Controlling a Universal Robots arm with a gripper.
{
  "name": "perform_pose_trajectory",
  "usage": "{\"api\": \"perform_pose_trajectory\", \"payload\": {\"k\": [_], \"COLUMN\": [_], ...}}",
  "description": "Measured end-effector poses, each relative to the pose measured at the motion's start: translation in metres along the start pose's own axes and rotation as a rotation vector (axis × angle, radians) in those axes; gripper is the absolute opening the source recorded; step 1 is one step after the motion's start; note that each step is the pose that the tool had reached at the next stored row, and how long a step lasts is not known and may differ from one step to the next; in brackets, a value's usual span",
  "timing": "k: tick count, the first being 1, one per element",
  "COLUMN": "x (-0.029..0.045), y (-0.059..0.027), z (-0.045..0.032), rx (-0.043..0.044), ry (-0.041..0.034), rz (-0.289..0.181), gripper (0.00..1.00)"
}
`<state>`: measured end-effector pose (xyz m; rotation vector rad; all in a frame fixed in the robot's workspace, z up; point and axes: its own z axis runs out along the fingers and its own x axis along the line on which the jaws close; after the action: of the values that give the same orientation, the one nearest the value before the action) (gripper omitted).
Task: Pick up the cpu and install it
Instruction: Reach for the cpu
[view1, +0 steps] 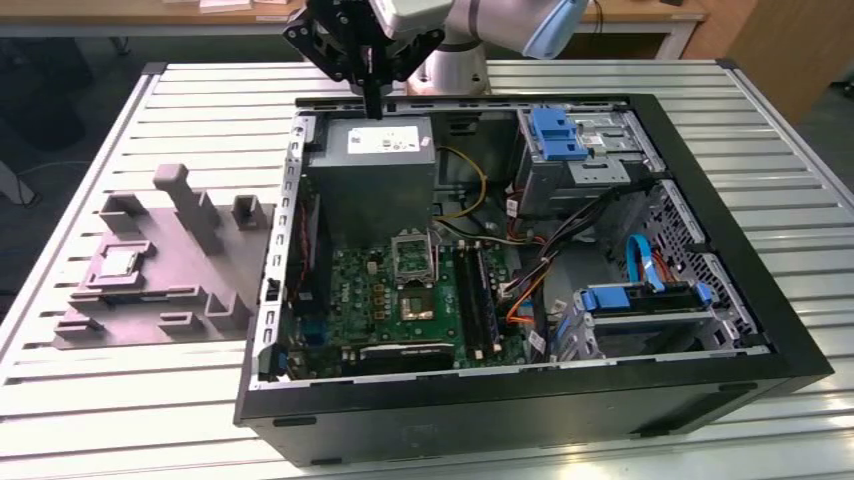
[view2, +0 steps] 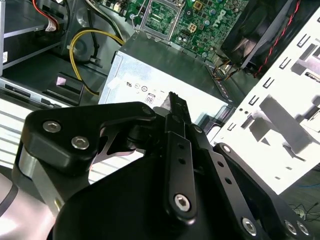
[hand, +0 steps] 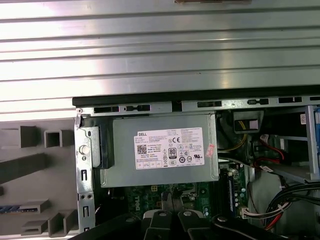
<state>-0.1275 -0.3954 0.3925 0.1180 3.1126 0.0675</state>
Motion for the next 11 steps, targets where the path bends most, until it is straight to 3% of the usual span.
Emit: {"api": "perform_pose_trajectory", "payload": {"k": [4,6,11], "x": [0.0000,0.0052,0.0062], "y": [0.0000,-0.0004,-0.0005], "z": [0.0001,0.0005,0.0005], "rx": [0.0000,-0.0001,-0.0001], "ry": [0.0000,0.0002,0.0002], "rz": [0.000,0.000,0.000], "gripper": [0.11,0.11,0.11]}}
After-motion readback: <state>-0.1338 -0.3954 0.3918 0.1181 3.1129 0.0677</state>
